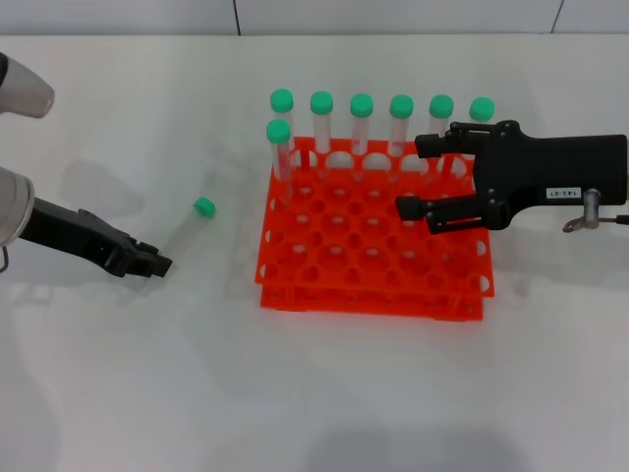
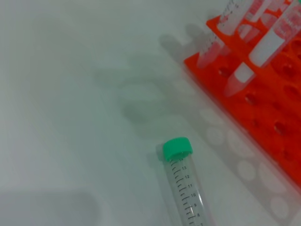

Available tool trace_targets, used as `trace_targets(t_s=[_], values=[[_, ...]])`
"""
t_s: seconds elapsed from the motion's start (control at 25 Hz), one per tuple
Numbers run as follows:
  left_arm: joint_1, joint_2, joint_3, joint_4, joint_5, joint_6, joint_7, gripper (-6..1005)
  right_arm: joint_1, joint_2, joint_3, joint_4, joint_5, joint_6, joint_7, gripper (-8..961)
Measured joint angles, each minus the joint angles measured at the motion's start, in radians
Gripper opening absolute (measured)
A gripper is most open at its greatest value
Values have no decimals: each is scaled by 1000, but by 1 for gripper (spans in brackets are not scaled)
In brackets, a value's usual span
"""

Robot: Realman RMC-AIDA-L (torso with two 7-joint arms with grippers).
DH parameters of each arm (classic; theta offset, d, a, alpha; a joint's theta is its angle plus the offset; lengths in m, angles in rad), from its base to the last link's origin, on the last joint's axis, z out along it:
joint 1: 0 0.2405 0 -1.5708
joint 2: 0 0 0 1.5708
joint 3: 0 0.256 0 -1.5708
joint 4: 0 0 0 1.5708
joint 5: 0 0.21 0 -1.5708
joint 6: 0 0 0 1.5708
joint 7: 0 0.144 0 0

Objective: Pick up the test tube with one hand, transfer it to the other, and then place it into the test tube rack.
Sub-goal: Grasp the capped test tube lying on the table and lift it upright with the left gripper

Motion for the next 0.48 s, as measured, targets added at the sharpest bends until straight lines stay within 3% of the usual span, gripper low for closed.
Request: trace_targets(t_s=[0.48], values=[[3, 2, -1, 0, 0, -2, 5, 269, 2, 0, 1, 0, 0, 0, 0, 856]])
